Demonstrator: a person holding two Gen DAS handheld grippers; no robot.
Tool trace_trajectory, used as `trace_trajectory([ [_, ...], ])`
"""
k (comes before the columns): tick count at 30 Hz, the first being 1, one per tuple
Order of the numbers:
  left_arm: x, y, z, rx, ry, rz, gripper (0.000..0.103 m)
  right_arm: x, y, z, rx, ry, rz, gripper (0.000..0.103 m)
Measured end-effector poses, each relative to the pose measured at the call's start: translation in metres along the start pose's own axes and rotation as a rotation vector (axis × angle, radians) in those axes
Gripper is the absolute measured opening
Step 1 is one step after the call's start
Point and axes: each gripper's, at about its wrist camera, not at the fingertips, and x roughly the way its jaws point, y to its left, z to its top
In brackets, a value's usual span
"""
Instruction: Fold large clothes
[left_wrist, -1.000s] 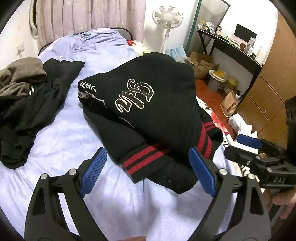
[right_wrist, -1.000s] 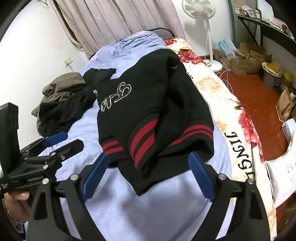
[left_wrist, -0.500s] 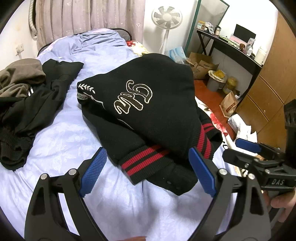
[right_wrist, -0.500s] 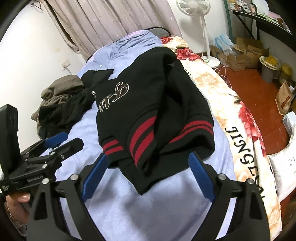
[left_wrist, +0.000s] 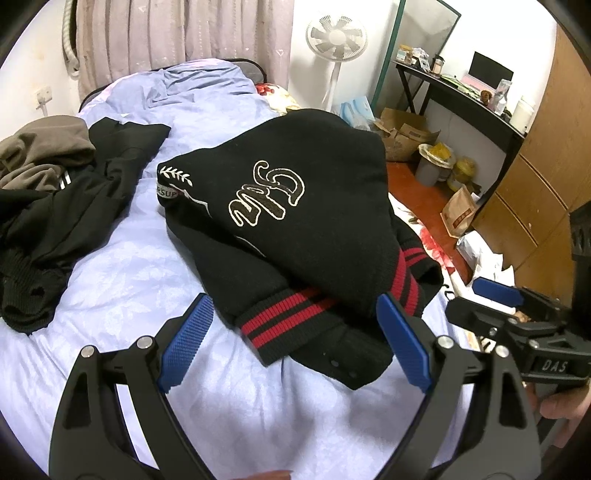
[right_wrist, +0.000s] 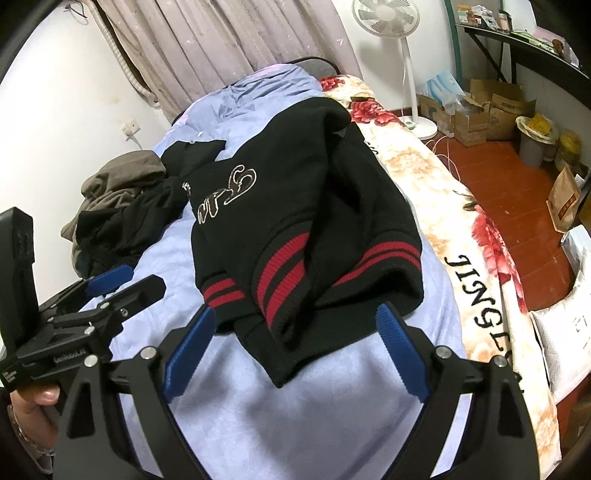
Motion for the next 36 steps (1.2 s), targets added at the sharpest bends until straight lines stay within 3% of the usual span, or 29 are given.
trace_trajectory([
  [36,-0.013,-0.019,-0.004,0.019,-0.026,-0.02,0.088,-0.021,-0.005,-0.013,0.101,-0.027,0.019,0.087],
])
